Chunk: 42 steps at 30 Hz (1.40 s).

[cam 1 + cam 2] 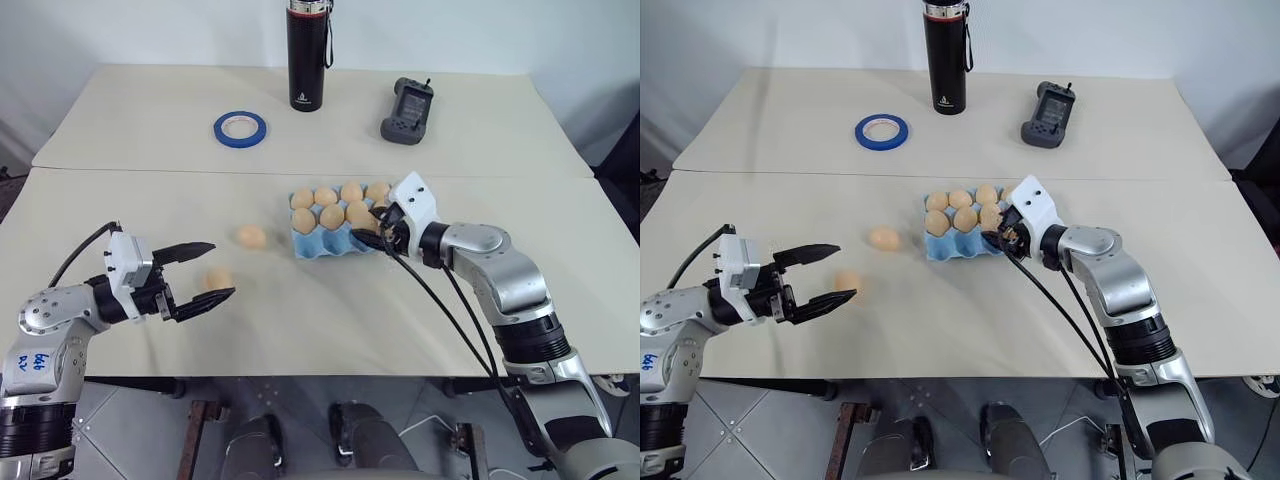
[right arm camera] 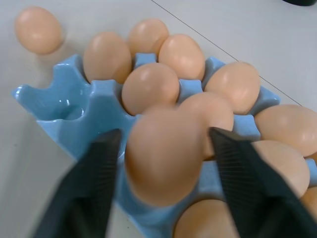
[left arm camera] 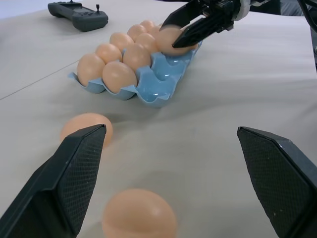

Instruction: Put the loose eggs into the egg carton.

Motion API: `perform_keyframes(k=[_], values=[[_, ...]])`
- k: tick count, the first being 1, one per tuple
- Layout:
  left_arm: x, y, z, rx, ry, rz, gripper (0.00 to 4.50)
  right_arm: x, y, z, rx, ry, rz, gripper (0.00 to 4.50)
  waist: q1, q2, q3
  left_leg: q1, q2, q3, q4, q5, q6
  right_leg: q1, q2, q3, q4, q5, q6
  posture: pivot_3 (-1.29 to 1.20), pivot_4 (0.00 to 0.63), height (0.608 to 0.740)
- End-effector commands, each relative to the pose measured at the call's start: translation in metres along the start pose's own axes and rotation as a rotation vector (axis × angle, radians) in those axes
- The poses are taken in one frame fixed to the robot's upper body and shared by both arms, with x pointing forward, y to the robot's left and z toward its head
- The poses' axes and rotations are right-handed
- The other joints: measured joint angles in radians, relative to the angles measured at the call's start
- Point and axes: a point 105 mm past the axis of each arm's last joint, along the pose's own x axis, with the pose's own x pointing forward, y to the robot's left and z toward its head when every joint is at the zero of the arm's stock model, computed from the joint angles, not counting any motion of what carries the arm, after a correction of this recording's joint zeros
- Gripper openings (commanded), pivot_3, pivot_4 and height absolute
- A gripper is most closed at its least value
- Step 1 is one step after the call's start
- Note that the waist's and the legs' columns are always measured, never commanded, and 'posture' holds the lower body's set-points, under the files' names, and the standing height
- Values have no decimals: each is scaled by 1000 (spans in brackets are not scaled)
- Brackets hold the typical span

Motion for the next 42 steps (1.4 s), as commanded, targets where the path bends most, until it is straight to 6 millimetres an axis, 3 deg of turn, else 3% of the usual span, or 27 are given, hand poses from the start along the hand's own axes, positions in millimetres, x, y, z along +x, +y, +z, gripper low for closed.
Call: perform_keyframes(k=[1, 8, 15, 20, 24, 27, 36, 42], values=[[-1, 0, 6, 33, -14, -3, 4500, -8, 3, 17, -40, -54, 20, 4405, 0, 0, 0, 0, 0, 0, 0, 0, 0, 0, 0, 0, 0, 0, 0, 0, 150, 740], [-1, 2, 6, 31, -12, 16, 4500, -19, 3, 20, -59, -76, 45, 4457, 2, 0, 0, 0, 0, 0, 0, 0, 0, 0, 0, 0, 0, 0, 0, 0, 150, 740], [-15, 17, 6, 42, -17, 178, 4500, -54, -4, 19, -78, -162, 121, 4457, 3, 0, 0, 0, 0, -1, 1, 0, 0, 1, 0, 0, 0, 0, 0, 0, 150, 740], [-34, 19, 3, 33, -7, 298, 4500, -81, 5, -1, -78, -164, 260, 4457, 1, 0, 0, 1, 0, -1, 0, -1, 2, 2, 0, 0, 0, 0, 1, 0, 150, 740], [-61, 22, -5, 41, 17, 481, 4500, -100, 11, -26, -42, -140, 357, 4457, 2, 0, 0, 2, 0, -1, 1, -3, 4, 3, 0, 0, 0, 0, 1, 0, 150, 740], [-70, 11, -12, 21, 30, 547, 4500, -105, 11, -34, -19, -135, 378, 4457, 0, 0, 0, 3, 1, -1, 2, -3, 6, 4, 0, -1, 0, 0, 1, 0, 150, 740], [-79, -19, -15, -10, 33, 666, 4500, -100, 12, -32, -3, -175, 409, 4457, 4, 0, 0, 4, 0, -4, 4, -4, 6, 7, -1, -1, 0, 0, 0, 0, 150, 740], [-53, -17, -8, 10, -8, 695, 4500, -89, 11, -31, -16, -160, 432, 4457, 5, 0, 0, 4, 0, -4, 5, -4, 7, 7, -1, -1, 0, 1, -1, 0, 150, 740]])
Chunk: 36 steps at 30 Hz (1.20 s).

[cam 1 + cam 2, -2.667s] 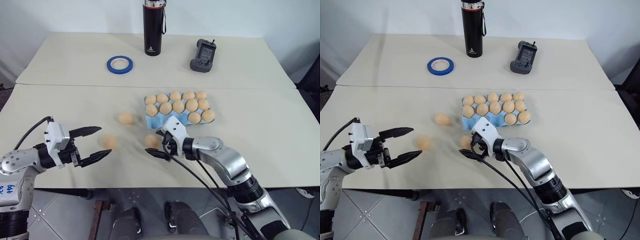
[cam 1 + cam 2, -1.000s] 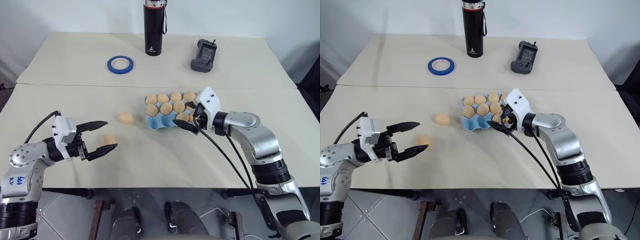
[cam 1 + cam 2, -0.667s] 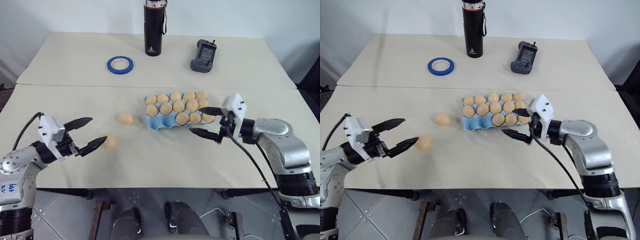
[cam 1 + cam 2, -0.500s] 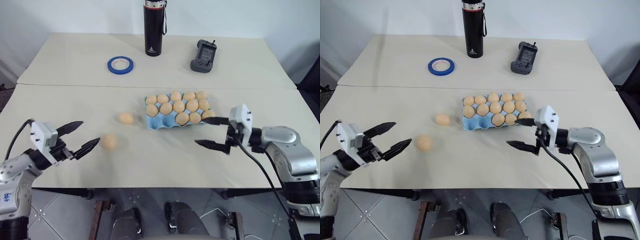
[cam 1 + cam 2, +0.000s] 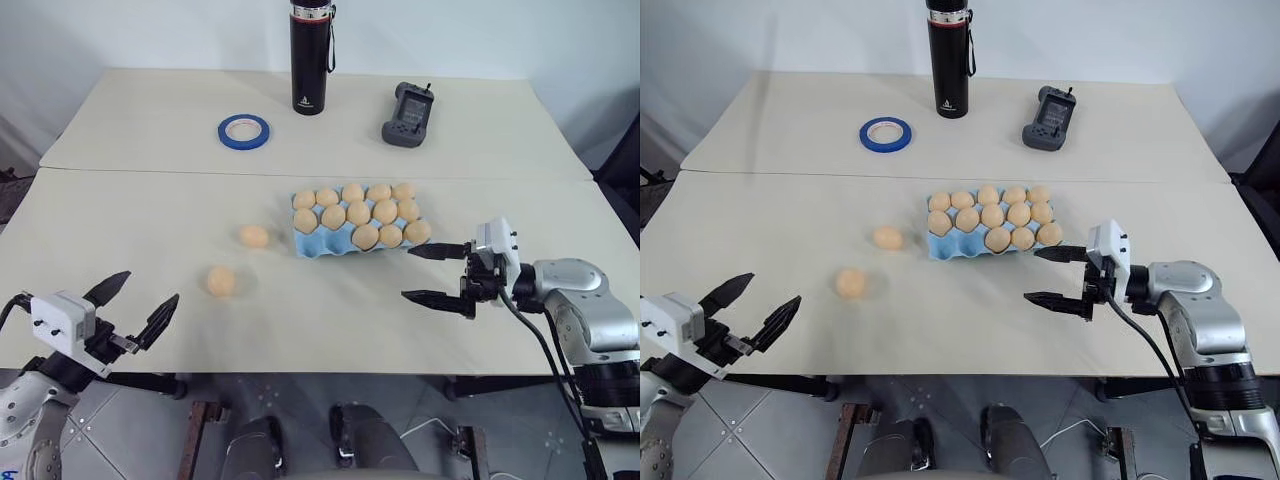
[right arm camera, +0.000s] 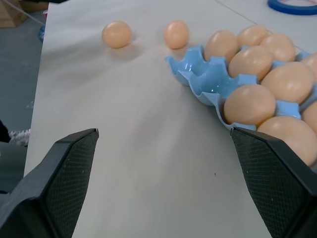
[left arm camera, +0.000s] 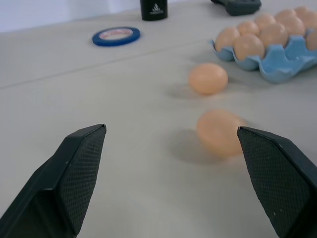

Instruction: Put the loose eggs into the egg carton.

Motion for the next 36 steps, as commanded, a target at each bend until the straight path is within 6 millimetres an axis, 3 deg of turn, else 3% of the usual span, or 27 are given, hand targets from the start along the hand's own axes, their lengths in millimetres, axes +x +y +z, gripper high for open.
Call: perform_keyframes(k=[1, 5, 12, 19, 24, 27, 33, 36], values=[[15, -12, 13, 27, -52, -2, 4500, 5, -1, 8, -34, -19, 23, 4457, 1, 0, 0, 0, 0, 0, 0, 0, 0, 0, 0, 0, 0, 0, 0, 0, 150, 740], [38, -26, 13, -21, -67, -19, 4500, 8, -1, 11, -43, -25, 29, 4457, 5, 0, 0, 0, 0, 0, 0, 0, 0, 0, 0, 0, 0, 0, 0, 0, 150, 740], [63, -42, -9, -76, -2, -53, 4500, 11, 3, 14, -44, -36, 29, 4457, 1, 0, 0, 0, 0, 0, 0, 0, 0, 0, 1, 0, 0, 1, 1, 0, 150, 740], [66, -49, -36, -115, 99, -60, 4500, 7, 4, 12, -41, -30, 11, 4457, 2, 0, 0, 0, 0, 0, 0, 1, -1, 0, 1, 0, 0, 1, 1, 0, 150, 740], [73, -50, -39, -127, 102, -63, 4500, 7, 4, 13, -37, -33, 3, 4457, 4, 0, 0, 0, 0, 0, 1, 1, -1, 0, 1, 0, 0, 1, 1, 0, 150, 740], [77, -50, -40, -123, 98, -60, 3919, 7, 3, 14, -37, -33, 0, 4500, 5, 0, 0, 0, 0, 0, 1, 1, 0, 0, 1, 0, 1, 1, 1, 0, 150, 740], [83, -49, -40, -116, 95, -63, 2090, 8, 1, 14, -42, -31, -6, 4500, 5, 0, 0, 0, 0, 0, 1, 1, -1, 0, 1, 0, 1, 1, 2, 0, 150, 740], [85, -48, -39, -103, 89, -65, 1960, 8, 0, 14, -45, -29, -12, 4500, 5, 0, 0, 0, 0, 0, 1, 1, -1, 0, 1, 0, 1, 1, 2, 0, 150, 740]])
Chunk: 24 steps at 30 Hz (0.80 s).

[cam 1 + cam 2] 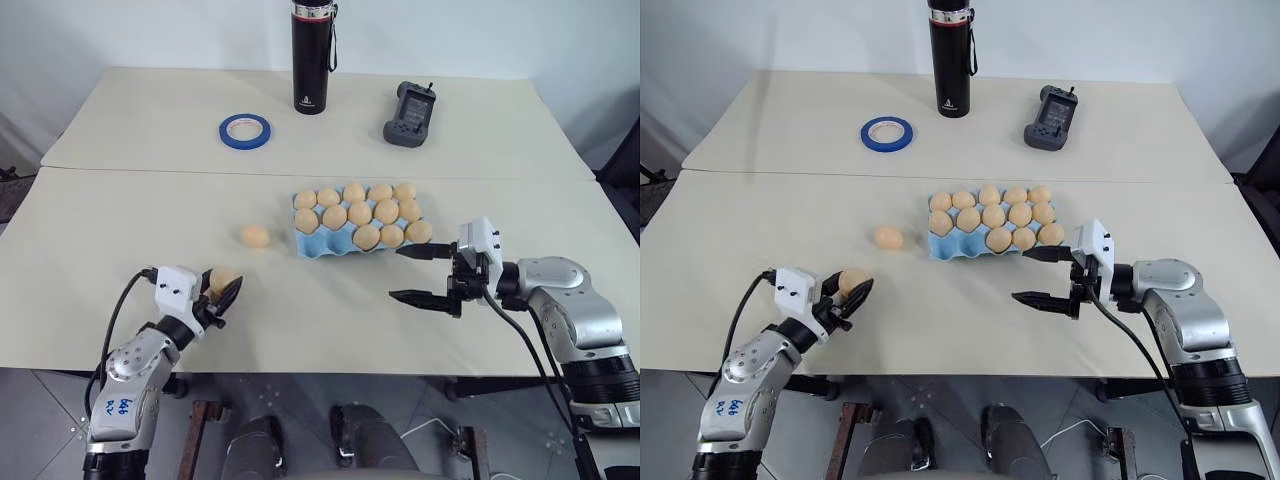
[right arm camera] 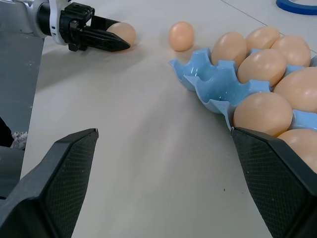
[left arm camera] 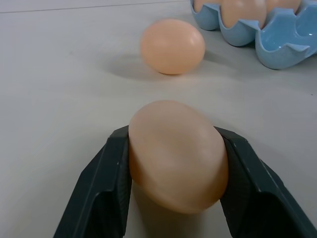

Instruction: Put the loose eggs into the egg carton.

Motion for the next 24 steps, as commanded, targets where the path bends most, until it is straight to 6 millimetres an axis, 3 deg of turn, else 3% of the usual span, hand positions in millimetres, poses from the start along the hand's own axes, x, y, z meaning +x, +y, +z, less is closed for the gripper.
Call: perform_keyframes(k=[1, 3, 7, 16, 20, 24], values=[[2, 0, 11, 47, -34, -12, 1949, -4, -4, 13, -50, -24, -17, 4500, 0, 0, 0, 0, 0, 0, 0, 0, 0, 0, 0, 0, 0, 0, 0, 0, 150, 740], [3, 0, 18, 68, -49, -28, 1923, -5, -4, 13, -53, -22, -21, 4500, 1, 0, 0, 0, 0, 0, 0, 0, 0, 0, 0, 0, 0, 0, 0, 0, 150, 740], [10, 6, 52, 137, -122, -79, 1922, -6, -5, 12, -54, -22, -30, 4500, 3, 0, 0, 0, 0, 0, 0, 1, 0, 0, 0, 0, 1, 0, 0, 0, 150, 740], [42, 0, 110, 202, -144, -408, 1922, -9, -2, 10, -69, -27, -32, 4500, 21, 0, 0, -1, 0, 1, 0, 3, -5, -1, 0, 0, 0, 0, 1, 0, 150, 740], [63, -16, 132, 183, -202, -555, 1922, -10, -1, 9, -68, -34, -60, 4500, 27, 0, 0, -1, 0, 1, 1, 3, -5, -1, 0, 0, 0, 0, 1, 0, 150, 740], [83, -52, 130, 174, -173, -744, 1922, -11, 2, 5, -63, -34, -86, 4500, 34, 1, 0, -1, -1, 2, 2, 3, -5, -1, 0, 1, 0, 0, 3, 0, 150, 740]])
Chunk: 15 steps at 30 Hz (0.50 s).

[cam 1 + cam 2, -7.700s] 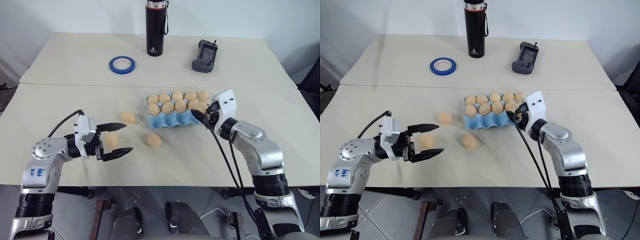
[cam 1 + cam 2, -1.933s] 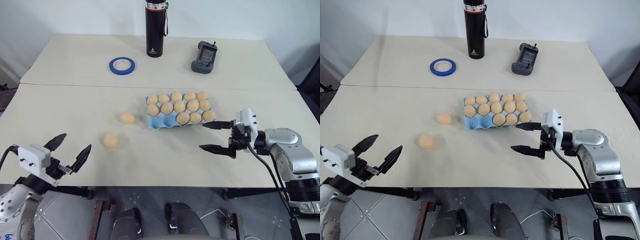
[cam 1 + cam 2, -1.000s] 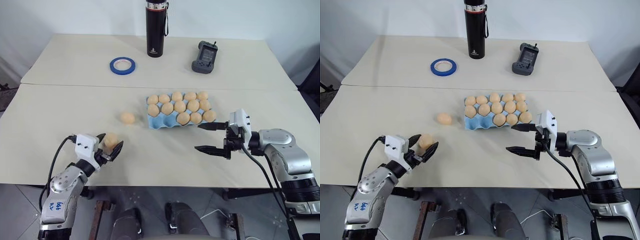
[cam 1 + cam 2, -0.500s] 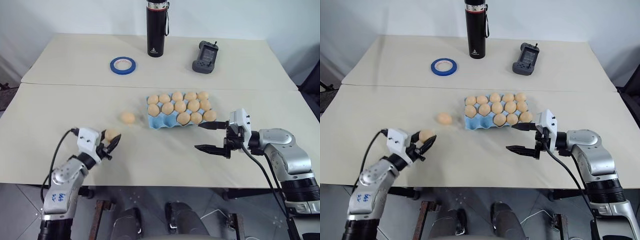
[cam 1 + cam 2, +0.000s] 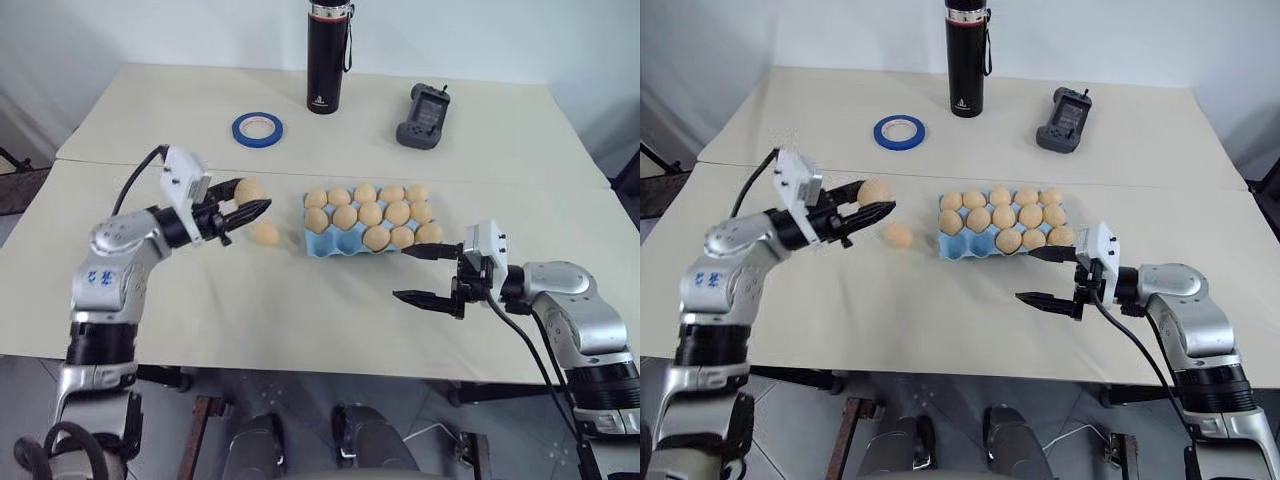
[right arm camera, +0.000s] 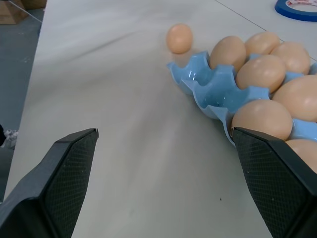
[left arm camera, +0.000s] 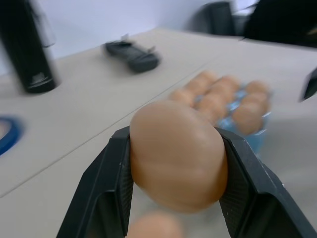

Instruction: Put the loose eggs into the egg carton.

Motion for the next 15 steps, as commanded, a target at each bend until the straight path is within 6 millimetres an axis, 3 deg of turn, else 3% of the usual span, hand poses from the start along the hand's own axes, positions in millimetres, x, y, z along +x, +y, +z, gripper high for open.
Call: perform_keyframes(k=[1, 5, 15], values=[[26, -19, -6, -11, 11, -156, 1922, -4, 1, 10, -43, -34, -35, 4500, 3, 0, 0, 0, 0, 0, 0, 0, 0, 0, 0, 0, 0, 0, 0, 0, 150, 740], [53, -32, -20, -32, 27, -268, 1922, -9, 5, 10, -45, -42, -72, 4500, 2, 0, 0, 0, 0, 1, 0, 0, 0, -1, 1, 2, 1, 0, 1, 0, 150, 740], [95, -33, -30, -37, 33, -308, 1922, -17, 16, 5, -30, -53, -142, 4500, 5, 0, 0, -1, 0, 1, 2, 0, 0, -1, 1, 2, 1, 0, 1, 0, 150, 740]])
